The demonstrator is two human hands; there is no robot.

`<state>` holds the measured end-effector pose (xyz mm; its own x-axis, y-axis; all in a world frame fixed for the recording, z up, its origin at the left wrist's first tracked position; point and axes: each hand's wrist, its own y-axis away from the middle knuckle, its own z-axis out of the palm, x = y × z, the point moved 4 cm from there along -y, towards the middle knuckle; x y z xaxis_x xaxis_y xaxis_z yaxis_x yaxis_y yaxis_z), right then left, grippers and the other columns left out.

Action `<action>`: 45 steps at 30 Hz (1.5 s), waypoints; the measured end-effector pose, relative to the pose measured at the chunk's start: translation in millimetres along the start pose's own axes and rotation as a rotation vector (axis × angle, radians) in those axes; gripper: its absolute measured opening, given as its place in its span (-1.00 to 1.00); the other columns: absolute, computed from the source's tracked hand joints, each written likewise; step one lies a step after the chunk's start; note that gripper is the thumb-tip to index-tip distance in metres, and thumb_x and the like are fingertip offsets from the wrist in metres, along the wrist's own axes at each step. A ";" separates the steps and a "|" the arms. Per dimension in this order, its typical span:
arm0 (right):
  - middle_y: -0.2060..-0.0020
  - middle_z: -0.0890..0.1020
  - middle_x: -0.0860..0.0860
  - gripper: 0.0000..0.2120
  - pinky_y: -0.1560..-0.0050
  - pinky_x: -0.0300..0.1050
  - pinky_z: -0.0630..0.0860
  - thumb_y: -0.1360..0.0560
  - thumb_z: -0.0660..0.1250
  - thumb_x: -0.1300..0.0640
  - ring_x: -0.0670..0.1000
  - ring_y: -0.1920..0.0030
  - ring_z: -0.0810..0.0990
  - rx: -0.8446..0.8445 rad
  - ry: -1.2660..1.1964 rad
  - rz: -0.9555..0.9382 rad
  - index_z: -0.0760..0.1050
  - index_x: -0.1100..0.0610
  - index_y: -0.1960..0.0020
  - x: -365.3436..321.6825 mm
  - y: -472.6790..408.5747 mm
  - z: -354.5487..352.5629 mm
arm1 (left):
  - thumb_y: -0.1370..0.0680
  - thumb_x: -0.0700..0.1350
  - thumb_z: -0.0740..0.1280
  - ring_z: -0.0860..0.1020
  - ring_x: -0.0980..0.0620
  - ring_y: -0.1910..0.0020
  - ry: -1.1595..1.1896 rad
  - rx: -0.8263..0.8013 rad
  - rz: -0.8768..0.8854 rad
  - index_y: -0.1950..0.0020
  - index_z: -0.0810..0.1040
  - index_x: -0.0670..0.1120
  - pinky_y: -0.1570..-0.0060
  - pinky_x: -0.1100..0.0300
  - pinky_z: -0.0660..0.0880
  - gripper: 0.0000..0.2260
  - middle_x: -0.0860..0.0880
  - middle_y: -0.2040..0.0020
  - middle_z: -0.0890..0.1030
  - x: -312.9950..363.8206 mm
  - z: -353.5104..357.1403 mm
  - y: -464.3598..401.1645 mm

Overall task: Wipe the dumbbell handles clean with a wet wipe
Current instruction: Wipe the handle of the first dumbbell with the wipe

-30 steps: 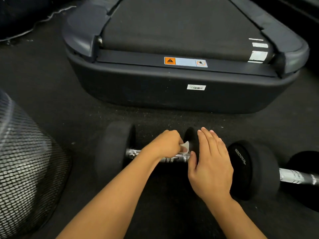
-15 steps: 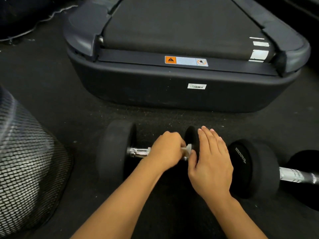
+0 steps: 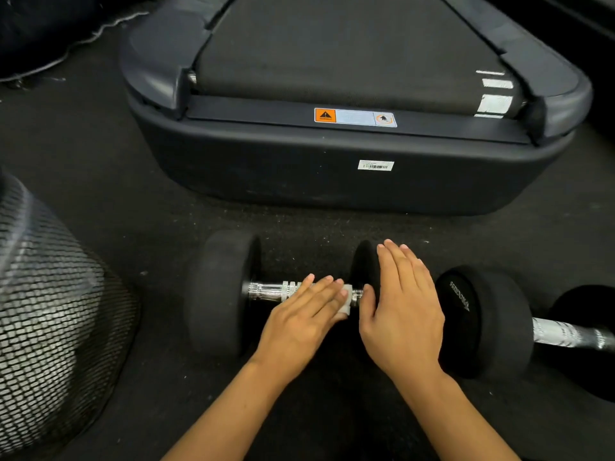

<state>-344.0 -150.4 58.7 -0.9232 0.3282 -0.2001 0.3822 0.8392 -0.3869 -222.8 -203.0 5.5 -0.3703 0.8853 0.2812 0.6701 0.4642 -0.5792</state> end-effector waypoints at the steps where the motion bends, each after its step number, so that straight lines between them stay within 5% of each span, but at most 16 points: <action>1: -0.33 0.44 0.11 -0.50 -0.41 -0.06 0.13 -0.46 0.16 0.08 0.09 -0.39 0.32 0.001 -0.002 -0.002 0.36 0.25 -0.36 0.1 0.3 0.1 | -0.54 -0.13 0.26 0.51 -0.03 -0.23 0.002 0.009 -0.005 -0.20 0.57 -0.20 -0.26 -0.01 0.40 -0.72 -0.12 -0.19 0.58 -0.1 1.0 0.3; 13: -0.32 0.44 0.12 -0.51 -0.41 -0.07 0.11 -0.48 0.12 0.07 0.08 -0.39 0.31 0.022 -0.012 0.005 0.35 0.25 -0.36 -1.0 0.5 -1.0 | -0.48 -0.30 0.33 0.53 -0.04 -0.20 0.032 -0.027 0.060 -0.20 0.54 -0.24 -0.27 0.02 0.38 -0.71 -0.15 -0.16 0.59 2.7 11.8 -7.2; 16: -0.33 0.44 0.12 -0.50 -0.42 -0.06 0.12 -0.48 0.10 0.06 0.08 -0.39 0.31 0.014 -0.002 0.009 0.35 0.25 -0.36 -0.9 -0.1 -1.4 | -0.50 -0.21 0.28 0.59 0.00 -0.05 0.005 -0.267 -0.110 -0.12 0.59 -0.13 -0.21 0.12 0.41 -0.78 -0.08 -0.02 0.65 2.0 10.1 -35.0; 18: -0.33 0.44 0.11 -0.49 -0.42 -0.07 0.11 -0.48 0.08 0.04 0.08 -0.39 0.31 0.003 0.010 0.010 0.35 0.24 -0.37 -1.5 -0.4 -1.1 | -0.56 -0.12 0.24 0.59 -0.05 0.03 0.006 -0.452 -0.320 -0.02 0.59 -0.05 0.01 0.14 0.42 -0.86 -0.06 0.10 0.63 -5.0 7.4 -55.6; 21: -0.33 0.44 0.12 -0.50 -0.42 -0.07 0.11 -0.48 0.09 0.04 0.08 -0.39 0.31 0.014 0.005 0.005 0.35 0.24 -0.36 -1.0 1.0 -1.0 | -0.58 -0.04 0.22 0.55 -0.03 0.16 0.179 -0.684 -0.569 0.08 0.62 -0.03 0.13 0.11 0.44 -0.80 -0.02 0.29 0.54 -15.0 7.5 -76.1; 27: -0.33 0.44 0.13 -0.49 -0.42 -0.06 0.11 -0.48 0.08 0.05 0.09 -0.39 0.31 0.022 0.000 0.005 0.35 0.25 -0.36 -1.6 2.7 -1.4 | -0.57 -0.10 0.23 0.51 0.01 0.17 0.020 -0.567 -0.415 0.04 0.57 -0.02 0.23 0.14 0.36 -0.88 0.01 0.25 0.49 5.0 -6.0 -66.1; 31: -0.33 0.44 0.13 -0.49 -0.41 -0.06 0.11 -0.47 0.11 0.07 0.10 -0.39 0.31 0.020 0.000 -0.001 0.35 0.25 -0.36 -0.5 3.2 -0.3 | -0.58 -0.04 0.22 0.55 -0.06 0.14 0.140 -0.727 -0.556 0.19 0.56 -0.02 0.14 0.06 0.48 -0.80 -0.05 0.21 0.52 -11.2 4.5 -81.8; 34: -0.32 0.44 0.12 -0.49 -0.42 -0.07 0.10 -0.47 0.10 0.06 0.09 -0.39 0.32 0.018 -0.012 0.002 0.35 0.25 -0.36 -1.1 1.1 -1.7 | -0.57 -0.07 0.23 0.56 -0.01 0.15 0.140 -0.628 -0.487 0.25 0.52 0.03 0.18 0.13 0.42 -0.79 0.05 0.30 0.49 -8.7 5.5 -69.6; 38: -0.33 0.43 0.11 -0.51 -0.42 -0.08 0.11 -0.47 0.15 0.09 0.08 -0.39 0.31 0.011 -0.015 0.005 0.35 0.24 -0.36 -0.5 -0.3 -0.5 | -0.52 -0.09 0.23 0.57 0.09 -0.09 0.199 -0.222 -0.250 -0.12 0.61 -0.06 -0.28 0.09 0.35 -0.75 0.00 -0.04 0.65 4.4 6.1 -30.7; 41: -0.33 0.43 0.11 -0.50 -0.42 -0.07 0.12 -0.47 0.16 0.08 0.07 -0.40 0.30 0.001 -0.014 0.005 0.34 0.23 -0.36 -0.3 1.0 -0.6 | -0.50 -0.18 0.30 0.54 0.02 -0.18 0.120 0.015 -0.050 -0.17 0.58 -0.18 -0.30 0.03 0.36 -0.73 -0.09 -0.14 0.61 3.0 4.7 -7.5; 45: -0.33 0.43 0.11 -0.50 -0.42 -0.07 0.12 -0.46 0.18 0.10 0.08 -0.40 0.30 0.007 -0.017 0.008 0.34 0.24 -0.37 0.9 0.9 0.1 | -0.47 -0.30 0.40 0.52 -0.07 -0.22 0.085 0.079 0.055 -0.19 0.55 -0.25 -0.25 -0.03 0.40 -0.71 -0.17 -0.17 0.58 3.7 9.0 -0.9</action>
<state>-344.5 -149.4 58.1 -0.9193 0.3272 -0.2187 0.3898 0.8336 -0.3914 -230.5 -200.4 0.2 -0.2764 0.9099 0.3093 0.6336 0.4146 -0.6532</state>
